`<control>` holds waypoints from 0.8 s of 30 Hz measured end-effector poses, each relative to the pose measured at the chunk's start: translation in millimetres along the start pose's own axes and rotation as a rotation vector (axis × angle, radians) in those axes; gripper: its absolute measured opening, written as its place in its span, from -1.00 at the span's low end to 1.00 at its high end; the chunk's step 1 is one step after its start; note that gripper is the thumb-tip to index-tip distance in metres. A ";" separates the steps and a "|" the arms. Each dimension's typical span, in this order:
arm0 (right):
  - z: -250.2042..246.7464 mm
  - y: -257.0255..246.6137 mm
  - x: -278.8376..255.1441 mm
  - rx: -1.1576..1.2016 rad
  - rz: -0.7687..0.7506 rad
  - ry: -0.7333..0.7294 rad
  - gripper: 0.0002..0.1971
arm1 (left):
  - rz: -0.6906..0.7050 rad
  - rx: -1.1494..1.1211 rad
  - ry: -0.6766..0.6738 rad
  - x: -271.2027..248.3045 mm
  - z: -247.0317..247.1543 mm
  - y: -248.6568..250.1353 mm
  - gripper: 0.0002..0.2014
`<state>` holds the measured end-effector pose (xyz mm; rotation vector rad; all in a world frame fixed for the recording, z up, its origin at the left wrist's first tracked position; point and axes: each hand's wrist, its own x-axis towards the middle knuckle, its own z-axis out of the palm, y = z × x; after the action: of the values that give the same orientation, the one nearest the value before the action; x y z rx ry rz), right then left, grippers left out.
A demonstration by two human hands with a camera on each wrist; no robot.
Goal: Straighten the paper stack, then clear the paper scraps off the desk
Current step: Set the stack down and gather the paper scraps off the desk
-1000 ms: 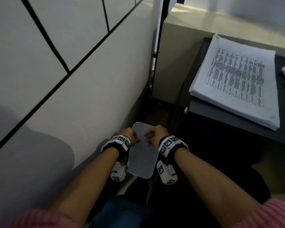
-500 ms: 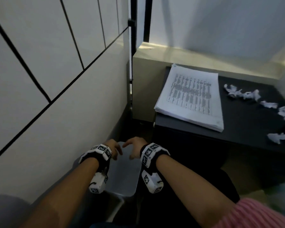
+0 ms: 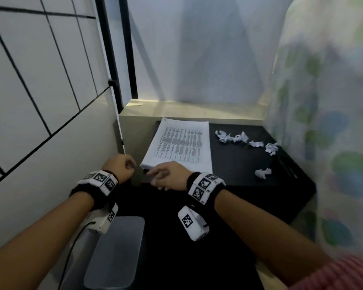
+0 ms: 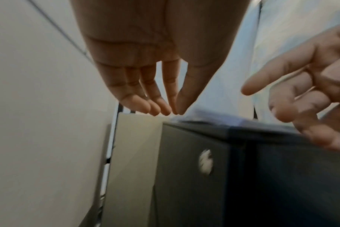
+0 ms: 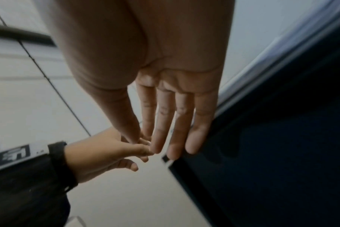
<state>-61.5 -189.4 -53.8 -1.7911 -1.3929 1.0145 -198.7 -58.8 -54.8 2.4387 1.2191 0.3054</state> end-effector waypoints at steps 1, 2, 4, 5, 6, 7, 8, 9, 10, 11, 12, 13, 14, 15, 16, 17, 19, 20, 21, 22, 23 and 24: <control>-17.2 3.3 -9.7 0.000 0.007 0.055 -0.69 | 0.037 -0.020 0.016 3.5 -1.4 14.7 -0.78; -34.5 6.7 -19.8 -0.028 0.017 0.118 -0.73 | 0.072 -0.030 0.016 7.2 -1.9 29.5 -0.78; -69.6 16.9 -40.0 -0.157 0.051 0.248 -0.77 | 0.139 -0.017 -0.009 14.5 -0.3 58.9 -0.78; -86.5 23.0 -50.7 -0.238 0.085 0.295 -0.78 | 0.175 0.000 -0.023 18.2 1.6 73.3 -0.78; -102.5 30.9 -59.9 -0.325 0.133 0.325 -0.77 | 0.209 0.021 -0.033 21.6 3.9 87.0 -0.77; -117.4 40.4 -68.0 -0.417 0.190 0.342 -0.76 | 0.242 0.041 -0.043 25.2 6.7 100.6 -0.77; -130.4 50.1 -75.4 -0.501 0.253 0.352 -0.74 | 0.268 0.059 -0.057 28.7 9.4 113.5 -0.76; -141.2 59.2 -81.5 -0.564 0.314 0.362 -0.70 | 0.288 0.074 -0.073 32.2 11.9 125.6 -0.76; -150.4 67.3 -88.0 -0.610 0.367 0.376 -0.66 | 0.305 0.088 -0.090 35.1 14.4 137.1 -0.75; -158.3 75.3 -93.1 -0.643 0.413 0.389 -0.62 | 0.320 0.097 -0.104 38.4 17.2 147.6 -0.74; -164.2 80.8 -98.7 -0.674 0.452 0.391 -0.59 | 0.334 0.104 -0.117 41.8 20.0 157.1 -0.74; -168.3 86.0 -102.3 -0.700 0.486 0.386 -0.56 | 0.347 0.112 -0.127 45.0 22.7 166.0 -0.73; -171.1 91.8 -104.6 -0.715 0.514 0.375 -0.54 | 0.357 0.124 -0.138 47.0 25.4 174.5 -0.73; -173.7 97.7 -104.9 -0.720 0.533 0.365 -0.52 | 0.366 0.138 -0.149 49.1 28.2 182.7 -0.72; -175.1 101.5 -104.7 -0.710 0.555 0.361 -0.50 | 0.379 0.150 -0.159 51.1 31.1 190.4 -0.72; -176.7 106.1 -103.3 -0.690 0.573 0.363 -0.47 | 0.393 0.163 -0.171 53.6 34.6 197.6 -0.71; -180.7 111.2 -100.1 -0.674 0.593 0.363 -0.46 | 0.423 0.193 -0.193 58.0 40.9 211.0 -0.71; -182.3 112.2 -98.7 -0.681 0.599 0.354 -0.50 | 0.438 0.209 -0.206 60.3 44.3 216.8 -0.71; -183.7 114.4 -96.6 -0.692 0.596 0.342 -0.56 | 0.450 0.229 -0.221 63.4 48.3 222.1 -0.70; -184.4 114.6 -95.4 -0.705 0.596 0.324 -0.65 | 0.464 0.249 -0.238 66.7 52.4 227.2 -0.70; -185.2 117.7 -93.1 -0.708 0.588 0.328 -0.71 | 0.476 0.269 -0.251 70.0 56.4 232.2 -0.69; -186.1 119.1 -91.3 -0.695 0.588 0.336 -0.76 | 0.491 0.286 -0.258 73.8 60.4 237.1 -0.68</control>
<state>144.2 -311.1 -46.2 -2.8404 -1.0871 0.4471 37.0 -143.3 -3.4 2.8947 0.5772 -0.0596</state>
